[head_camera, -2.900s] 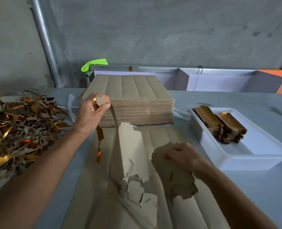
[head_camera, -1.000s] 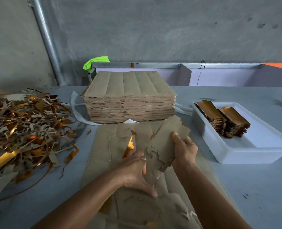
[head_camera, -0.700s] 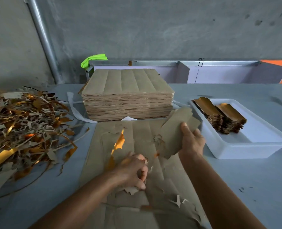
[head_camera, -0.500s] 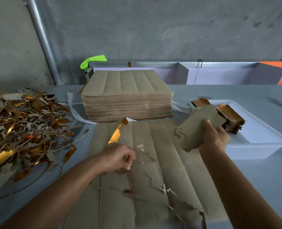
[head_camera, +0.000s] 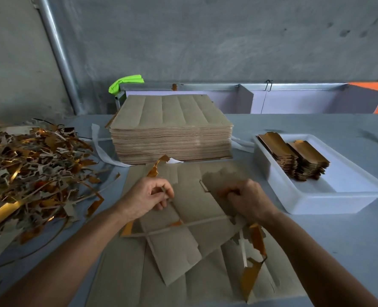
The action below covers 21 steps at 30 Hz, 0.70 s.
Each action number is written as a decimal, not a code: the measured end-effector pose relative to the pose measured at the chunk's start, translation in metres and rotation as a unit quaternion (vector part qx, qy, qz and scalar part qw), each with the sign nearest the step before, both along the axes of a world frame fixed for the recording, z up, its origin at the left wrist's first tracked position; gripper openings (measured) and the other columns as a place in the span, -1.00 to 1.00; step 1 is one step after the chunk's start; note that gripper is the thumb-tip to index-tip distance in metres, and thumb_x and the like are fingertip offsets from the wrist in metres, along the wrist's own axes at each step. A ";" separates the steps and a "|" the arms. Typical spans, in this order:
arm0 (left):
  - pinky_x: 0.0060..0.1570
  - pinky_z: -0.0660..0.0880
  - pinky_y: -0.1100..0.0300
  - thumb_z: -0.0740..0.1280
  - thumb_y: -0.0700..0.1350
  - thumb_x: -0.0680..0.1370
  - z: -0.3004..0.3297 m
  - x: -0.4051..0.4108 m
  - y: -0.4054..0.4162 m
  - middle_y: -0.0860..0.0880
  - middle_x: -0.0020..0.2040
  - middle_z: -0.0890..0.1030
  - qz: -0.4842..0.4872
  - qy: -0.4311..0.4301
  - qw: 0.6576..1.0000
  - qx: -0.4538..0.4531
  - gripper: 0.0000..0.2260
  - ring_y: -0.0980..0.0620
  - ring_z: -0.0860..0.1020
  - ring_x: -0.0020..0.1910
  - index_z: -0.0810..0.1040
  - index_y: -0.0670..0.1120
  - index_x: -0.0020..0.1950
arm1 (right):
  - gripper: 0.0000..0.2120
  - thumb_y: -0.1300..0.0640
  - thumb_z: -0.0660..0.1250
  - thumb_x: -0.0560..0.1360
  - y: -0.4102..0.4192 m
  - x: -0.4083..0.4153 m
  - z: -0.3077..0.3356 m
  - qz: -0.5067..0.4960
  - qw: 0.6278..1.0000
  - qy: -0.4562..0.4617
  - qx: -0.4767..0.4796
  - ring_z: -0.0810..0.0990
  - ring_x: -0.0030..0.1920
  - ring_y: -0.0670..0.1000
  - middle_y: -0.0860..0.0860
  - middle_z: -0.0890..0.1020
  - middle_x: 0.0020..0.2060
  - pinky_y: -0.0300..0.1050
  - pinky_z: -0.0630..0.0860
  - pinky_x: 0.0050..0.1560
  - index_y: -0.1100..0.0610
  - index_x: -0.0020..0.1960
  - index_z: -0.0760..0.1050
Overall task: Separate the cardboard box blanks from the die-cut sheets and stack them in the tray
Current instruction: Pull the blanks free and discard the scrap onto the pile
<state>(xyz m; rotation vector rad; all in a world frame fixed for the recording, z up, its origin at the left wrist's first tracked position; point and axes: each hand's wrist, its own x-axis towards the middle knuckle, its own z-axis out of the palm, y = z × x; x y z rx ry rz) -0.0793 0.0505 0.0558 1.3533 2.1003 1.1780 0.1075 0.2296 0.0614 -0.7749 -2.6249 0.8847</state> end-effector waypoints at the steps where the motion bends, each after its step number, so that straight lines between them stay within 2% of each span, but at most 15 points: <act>1: -0.25 0.55 0.26 0.26 -0.43 0.52 0.001 0.001 0.000 -0.12 -0.23 0.57 -0.006 0.007 1.000 0.004 -0.74 0.11 0.56 -0.32 0.57 -0.11 -0.20 | -0.75 0.23 0.19 0.56 -0.003 -0.003 0.002 0.008 1.000 -0.002 -0.008 0.56 0.03 -0.01 0.04 0.59 0.08 -0.36 0.47 -0.10 0.12 0.10 0.62; 3: -0.23 0.53 0.32 0.26 -0.45 0.51 0.003 0.002 0.000 -0.06 -0.21 0.55 -0.022 0.021 1.000 0.006 -0.71 0.18 0.55 -0.29 0.58 -0.09 -0.23 | -0.78 0.10 0.21 0.57 -0.010 -0.007 0.009 0.031 0.997 0.009 -0.065 0.57 -0.12 -0.07 0.01 0.61 -0.08 -0.41 0.42 -0.25 0.11 -0.03 0.63; 4: -0.22 0.53 0.33 0.26 -0.45 0.50 0.005 0.004 0.001 -0.03 -0.20 0.55 -0.029 0.029 0.999 0.003 -0.70 0.20 0.54 -0.28 0.57 -0.08 -0.24 | -0.73 0.00 0.22 0.57 -0.013 -0.009 0.013 0.044 0.995 0.016 -0.089 0.55 -0.20 -0.09 -0.01 0.61 -0.18 -0.37 0.40 -0.29 0.09 -0.14 0.63; 6: -0.20 0.52 0.34 0.25 -0.47 0.50 0.008 0.007 0.003 -0.01 -0.19 0.54 -0.035 0.042 0.999 -0.002 -0.68 0.22 0.53 -0.26 0.57 -0.07 -0.24 | -0.60 -0.15 0.21 0.54 -0.019 -0.011 0.019 0.064 0.991 0.026 -0.118 0.52 -0.33 -0.17 -0.13 0.58 -0.39 -0.28 0.38 -0.28 0.00 -0.35 0.59; 8: -0.19 0.51 0.34 0.25 -0.46 0.50 0.010 0.008 0.004 0.03 -0.19 0.54 -0.036 0.058 0.998 -0.006 -0.68 0.24 0.53 -0.26 0.57 -0.06 -0.24 | -0.55 -0.21 0.21 0.51 -0.027 -0.013 0.022 0.071 0.985 0.035 -0.151 0.49 -0.44 -0.24 -0.19 0.54 -0.51 -0.27 0.35 -0.26 -0.08 -0.48 0.55; 10: -0.18 0.51 0.28 0.26 -0.46 0.50 0.011 0.008 0.004 0.05 -0.21 0.53 -0.042 0.081 0.996 -0.009 -0.69 0.19 0.52 -0.26 0.57 -0.06 -0.23 | -0.58 -0.16 0.27 0.50 -0.031 -0.015 0.022 0.076 0.982 0.039 -0.169 0.52 -0.40 -0.21 -0.13 0.59 -0.46 -0.23 0.44 -0.23 0.00 -0.45 0.58; 12: -0.17 0.50 0.23 0.25 -0.47 0.49 0.012 0.008 0.005 0.04 -0.22 0.53 -0.050 0.103 0.993 -0.016 -0.71 0.10 0.51 -0.26 0.59 -0.11 -0.21 | -0.67 -0.02 0.32 0.52 -0.032 -0.016 0.024 0.067 0.981 0.022 -0.182 0.65 -0.18 -0.03 0.07 0.69 -0.23 -0.07 0.60 -0.08 0.20 -0.24 0.65; 13: -0.17 0.49 0.24 0.25 -0.47 0.49 0.012 0.009 0.006 0.04 -0.21 0.53 -0.049 0.114 0.992 -0.016 -0.73 0.10 0.51 -0.25 0.60 -0.13 -0.19 | -0.70 0.05 0.33 0.53 -0.032 -0.017 0.024 0.051 0.980 0.017 -0.193 0.66 -0.07 0.07 0.16 0.69 -0.12 0.00 0.61 0.01 0.29 -0.13 0.64; 15: -0.11 0.46 0.29 0.29 -0.44 0.48 0.011 0.012 0.010 -0.01 -0.11 0.54 -0.033 0.158 0.987 -0.003 -0.81 0.10 0.52 -0.18 0.63 -0.19 -0.10 | -0.77 0.14 0.35 0.51 -0.034 -0.019 0.023 0.005 0.971 0.030 -0.237 0.65 -0.02 0.13 0.21 0.67 -0.04 0.01 0.60 0.04 0.32 -0.07 0.64; 17: 0.03 0.39 0.31 0.37 -0.27 0.50 0.010 0.022 0.012 -0.07 0.07 0.51 0.017 0.241 0.969 0.043 -0.85 0.08 0.49 -0.05 0.62 -0.22 0.06 | -0.82 0.17 0.38 0.49 -0.037 -0.023 0.021 -0.058 0.953 0.046 -0.294 0.65 -0.04 0.15 0.22 0.67 -0.06 0.00 0.60 0.03 0.30 -0.06 0.63; 19: 0.13 0.34 0.31 0.38 0.07 0.48 0.010 0.041 0.011 -0.05 0.17 0.47 0.024 0.277 0.956 0.092 -0.61 0.10 0.44 0.09 0.57 -0.16 0.19 | -0.80 0.20 0.38 0.48 -0.038 -0.028 0.018 -0.109 0.939 0.051 -0.321 0.61 -0.07 0.17 0.23 0.65 -0.08 0.01 0.55 0.00 0.34 -0.03 0.61; 21: 0.17 0.28 0.40 0.29 0.36 0.36 0.005 0.066 0.009 0.02 0.26 0.40 -0.038 0.253 0.964 0.074 -0.31 0.18 0.35 0.19 0.47 -0.07 0.32 | -0.80 0.21 0.34 0.49 -0.037 -0.032 0.017 -0.132 0.936 0.035 -0.326 0.57 -0.08 0.17 0.26 0.61 -0.10 0.03 0.51 -0.02 0.37 -0.03 0.57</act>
